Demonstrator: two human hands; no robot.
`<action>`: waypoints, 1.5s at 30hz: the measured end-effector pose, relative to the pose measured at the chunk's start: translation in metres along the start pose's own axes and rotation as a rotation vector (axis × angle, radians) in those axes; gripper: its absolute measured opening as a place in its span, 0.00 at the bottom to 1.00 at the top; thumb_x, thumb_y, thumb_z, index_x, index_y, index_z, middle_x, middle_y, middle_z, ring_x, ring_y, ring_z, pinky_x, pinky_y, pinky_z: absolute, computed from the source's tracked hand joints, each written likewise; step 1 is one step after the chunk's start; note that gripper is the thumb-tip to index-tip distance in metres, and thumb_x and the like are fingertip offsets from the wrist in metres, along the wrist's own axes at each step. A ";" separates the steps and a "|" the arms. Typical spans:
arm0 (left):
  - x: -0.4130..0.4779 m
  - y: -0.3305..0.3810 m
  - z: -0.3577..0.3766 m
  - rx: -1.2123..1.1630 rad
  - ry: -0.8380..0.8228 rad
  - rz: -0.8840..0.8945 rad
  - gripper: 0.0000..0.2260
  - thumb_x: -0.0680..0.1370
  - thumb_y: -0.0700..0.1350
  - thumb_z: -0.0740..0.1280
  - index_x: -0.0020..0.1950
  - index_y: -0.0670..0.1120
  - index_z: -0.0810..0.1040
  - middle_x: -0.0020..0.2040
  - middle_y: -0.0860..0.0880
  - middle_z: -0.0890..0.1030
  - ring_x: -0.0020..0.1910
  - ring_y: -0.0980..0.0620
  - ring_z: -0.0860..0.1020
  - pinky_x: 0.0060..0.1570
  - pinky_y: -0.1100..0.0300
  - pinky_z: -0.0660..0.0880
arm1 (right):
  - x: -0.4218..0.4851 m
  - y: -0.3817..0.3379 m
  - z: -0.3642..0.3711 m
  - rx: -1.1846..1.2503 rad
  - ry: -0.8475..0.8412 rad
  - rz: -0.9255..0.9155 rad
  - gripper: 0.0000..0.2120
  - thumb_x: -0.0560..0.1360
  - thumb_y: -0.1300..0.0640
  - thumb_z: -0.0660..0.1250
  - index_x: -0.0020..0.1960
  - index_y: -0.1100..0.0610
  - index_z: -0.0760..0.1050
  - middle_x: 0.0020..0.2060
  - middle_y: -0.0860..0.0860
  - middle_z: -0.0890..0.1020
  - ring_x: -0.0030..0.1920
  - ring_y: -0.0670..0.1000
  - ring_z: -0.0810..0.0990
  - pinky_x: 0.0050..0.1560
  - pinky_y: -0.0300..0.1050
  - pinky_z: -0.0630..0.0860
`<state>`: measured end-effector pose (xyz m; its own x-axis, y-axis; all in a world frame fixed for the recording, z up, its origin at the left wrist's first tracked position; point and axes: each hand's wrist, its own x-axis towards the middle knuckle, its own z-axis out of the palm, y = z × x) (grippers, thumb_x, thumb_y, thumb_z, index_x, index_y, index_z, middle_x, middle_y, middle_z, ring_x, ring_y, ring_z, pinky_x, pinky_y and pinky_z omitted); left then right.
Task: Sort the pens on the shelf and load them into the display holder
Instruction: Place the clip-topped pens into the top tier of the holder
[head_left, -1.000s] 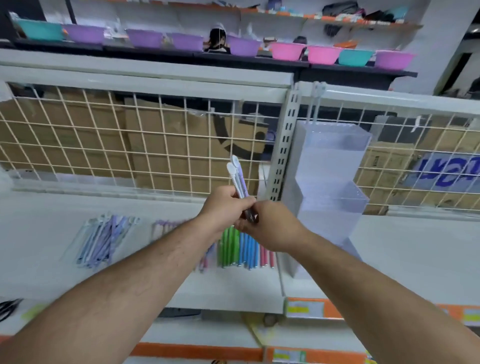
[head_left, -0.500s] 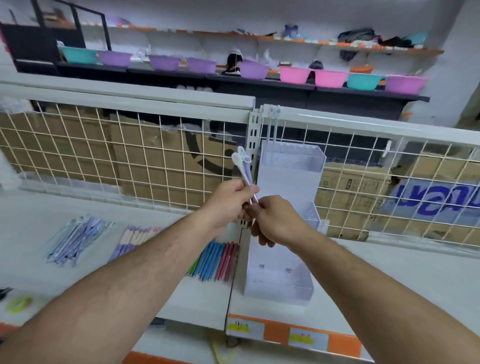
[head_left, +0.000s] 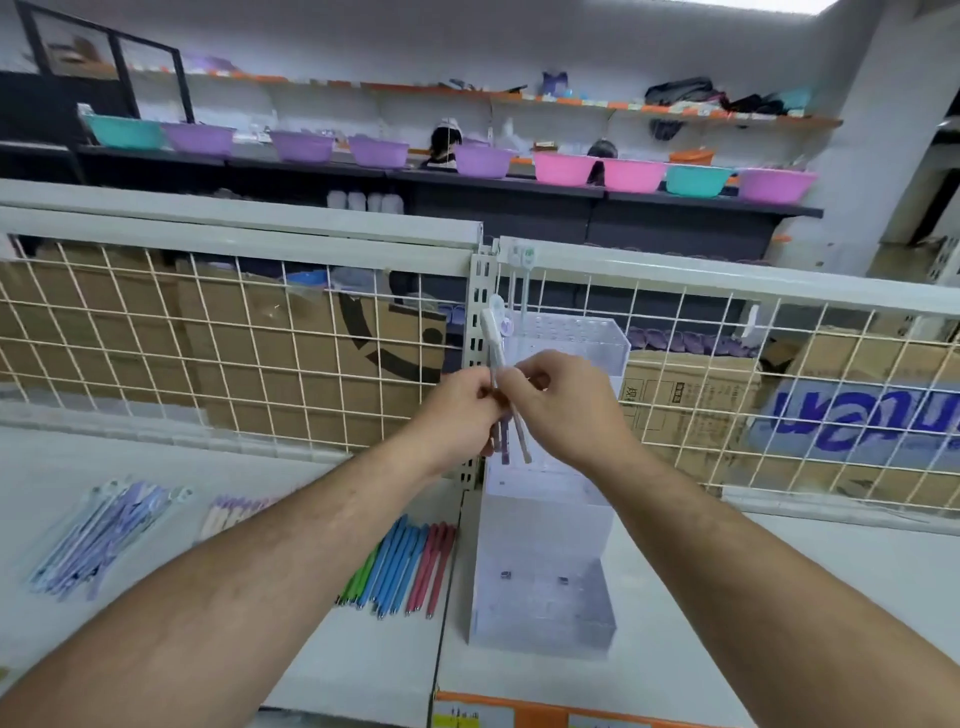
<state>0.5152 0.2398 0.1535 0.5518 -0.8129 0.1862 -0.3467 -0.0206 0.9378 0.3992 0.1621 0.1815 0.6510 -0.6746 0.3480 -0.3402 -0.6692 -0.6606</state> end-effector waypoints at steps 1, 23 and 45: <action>0.003 0.000 0.002 0.043 0.014 0.030 0.08 0.81 0.38 0.62 0.44 0.47 0.77 0.32 0.52 0.78 0.27 0.55 0.76 0.24 0.65 0.71 | 0.004 -0.001 -0.001 0.011 0.040 -0.011 0.12 0.76 0.43 0.68 0.46 0.51 0.80 0.38 0.45 0.82 0.40 0.45 0.79 0.36 0.40 0.71; 0.073 0.001 -0.015 -0.017 0.115 0.150 0.07 0.81 0.45 0.66 0.44 0.43 0.76 0.52 0.55 0.84 0.37 0.55 0.77 0.37 0.53 0.76 | 0.122 -0.001 -0.048 0.445 0.374 0.153 0.03 0.79 0.59 0.68 0.48 0.59 0.78 0.34 0.53 0.84 0.29 0.48 0.84 0.28 0.39 0.78; 0.082 -0.001 -0.022 -0.060 0.060 0.092 0.07 0.81 0.41 0.65 0.51 0.37 0.79 0.51 0.63 0.83 0.28 0.65 0.76 0.28 0.63 0.75 | 0.140 0.014 -0.023 0.028 0.231 0.077 0.06 0.80 0.57 0.69 0.44 0.52 0.77 0.35 0.50 0.83 0.32 0.47 0.84 0.28 0.35 0.78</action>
<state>0.5778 0.1861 0.1748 0.5645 -0.7735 0.2881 -0.3530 0.0893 0.9314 0.4703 0.0512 0.2362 0.4500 -0.7790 0.4367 -0.3621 -0.6062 -0.7081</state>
